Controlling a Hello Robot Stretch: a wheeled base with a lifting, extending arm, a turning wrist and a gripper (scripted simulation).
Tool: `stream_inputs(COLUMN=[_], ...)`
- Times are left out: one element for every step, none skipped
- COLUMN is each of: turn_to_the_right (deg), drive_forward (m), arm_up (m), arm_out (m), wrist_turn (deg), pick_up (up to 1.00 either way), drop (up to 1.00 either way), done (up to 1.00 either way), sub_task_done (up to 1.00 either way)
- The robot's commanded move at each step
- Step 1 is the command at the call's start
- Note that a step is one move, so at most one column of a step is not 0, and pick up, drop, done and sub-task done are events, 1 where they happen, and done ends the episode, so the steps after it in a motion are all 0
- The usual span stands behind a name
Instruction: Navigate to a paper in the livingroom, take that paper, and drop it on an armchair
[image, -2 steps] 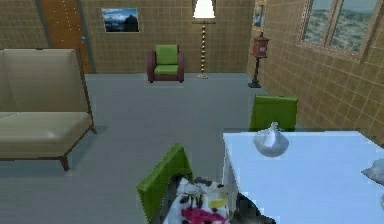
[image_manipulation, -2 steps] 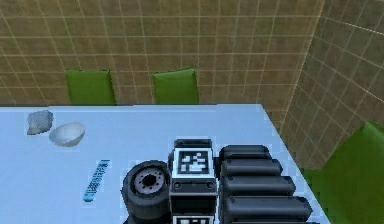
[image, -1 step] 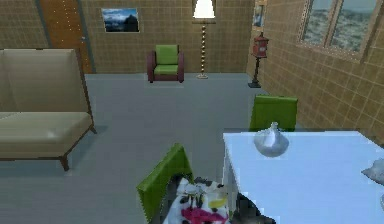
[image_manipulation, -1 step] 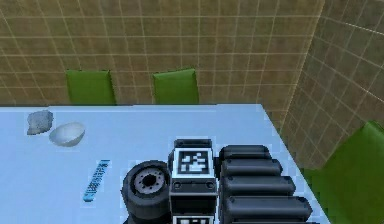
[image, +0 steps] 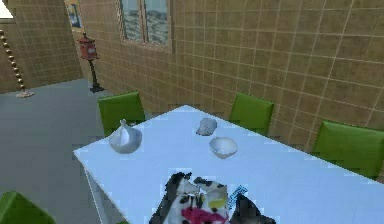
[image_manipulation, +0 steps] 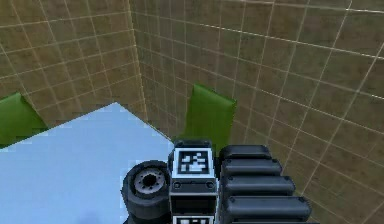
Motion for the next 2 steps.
stream_inputs(turn_to_the_right=[45.0,-45.0], drive_forward=[0.0,0.0], arm_up=[0.0,0.0], arm_out=[0.0,0.0], wrist_turn=[0.0,0.0], pick_up=[0.0,0.0], drop=[0.0,0.0], done=[0.0,0.0], sub_task_done=[0.0,0.0])
